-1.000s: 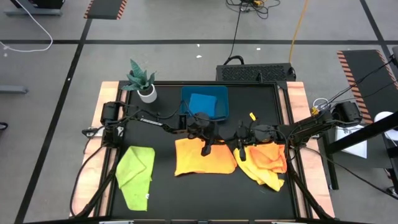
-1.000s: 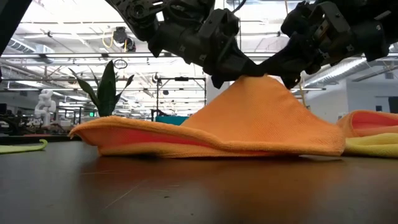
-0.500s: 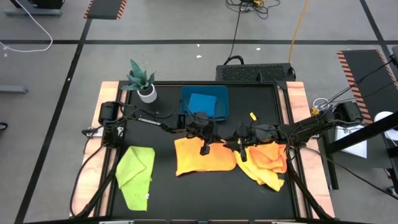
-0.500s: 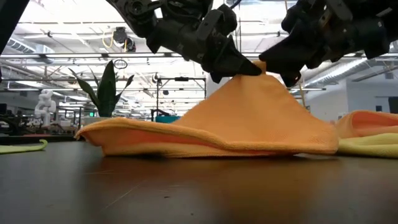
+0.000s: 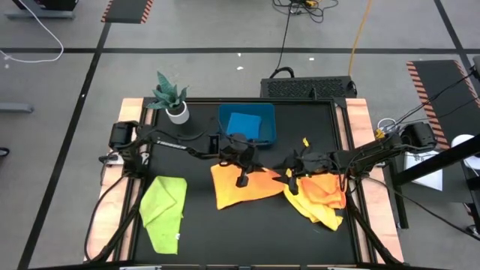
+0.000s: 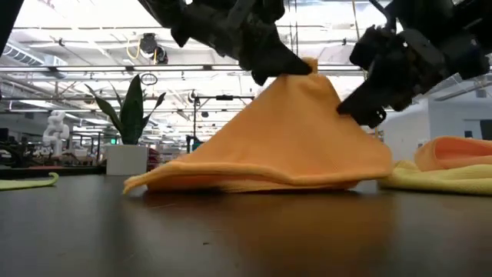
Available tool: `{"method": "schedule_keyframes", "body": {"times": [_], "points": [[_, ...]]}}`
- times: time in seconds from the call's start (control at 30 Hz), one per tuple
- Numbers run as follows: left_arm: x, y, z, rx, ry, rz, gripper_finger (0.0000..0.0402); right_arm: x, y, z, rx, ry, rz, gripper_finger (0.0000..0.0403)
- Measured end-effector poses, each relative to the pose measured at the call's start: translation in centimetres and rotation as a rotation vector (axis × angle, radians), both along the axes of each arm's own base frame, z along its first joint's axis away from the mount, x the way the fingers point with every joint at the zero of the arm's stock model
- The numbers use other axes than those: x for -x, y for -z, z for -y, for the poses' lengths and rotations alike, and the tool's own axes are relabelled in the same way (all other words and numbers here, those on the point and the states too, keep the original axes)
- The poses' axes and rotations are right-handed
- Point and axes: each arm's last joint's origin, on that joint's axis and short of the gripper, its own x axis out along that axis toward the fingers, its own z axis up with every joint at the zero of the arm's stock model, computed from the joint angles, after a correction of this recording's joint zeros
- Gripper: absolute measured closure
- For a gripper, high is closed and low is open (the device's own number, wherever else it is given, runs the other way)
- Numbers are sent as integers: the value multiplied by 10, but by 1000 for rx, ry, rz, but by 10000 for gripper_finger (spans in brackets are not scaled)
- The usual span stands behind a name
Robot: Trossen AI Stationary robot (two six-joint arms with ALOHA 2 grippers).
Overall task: Fold microfiber towels
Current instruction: Fold the left orange microfiber cloth
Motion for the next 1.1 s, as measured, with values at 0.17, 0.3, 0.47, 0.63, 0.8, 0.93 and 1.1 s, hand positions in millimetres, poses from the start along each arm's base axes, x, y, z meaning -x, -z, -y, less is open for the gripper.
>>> {"method": "schedule_keyframes", "body": {"times": [0.17, 0.3, 0.47, 0.63, 0.8, 0.93, 1.1], "points": [[6, -12, 1, -30, -40, 15, 399, 1, 2, 0, -19, -2, -31, 179], [13, -28, 4, -68, -51, 54, 399, 2, 5, -1, -53, -18, -66, 183], [18, -37, 8, -85, -59, 63, 399, 2, 5, -1, -49, -3, -68, 211], [21, -41, 15, -87, -53, 64, 398, 2, -8, -3, -61, -80, 30, 281], [30, -50, 21, -132, -114, 54, 398, 10, -29, -3, -65, -150, 142, 381], [41, -65, 29, -167, -161, 80, 399, 18, -49, -3, -82, -187, 260, 393], [56, -90, 44, -190, -192, 162, 399, 30, -71, -3, -114, -217, 397, 400]]}}
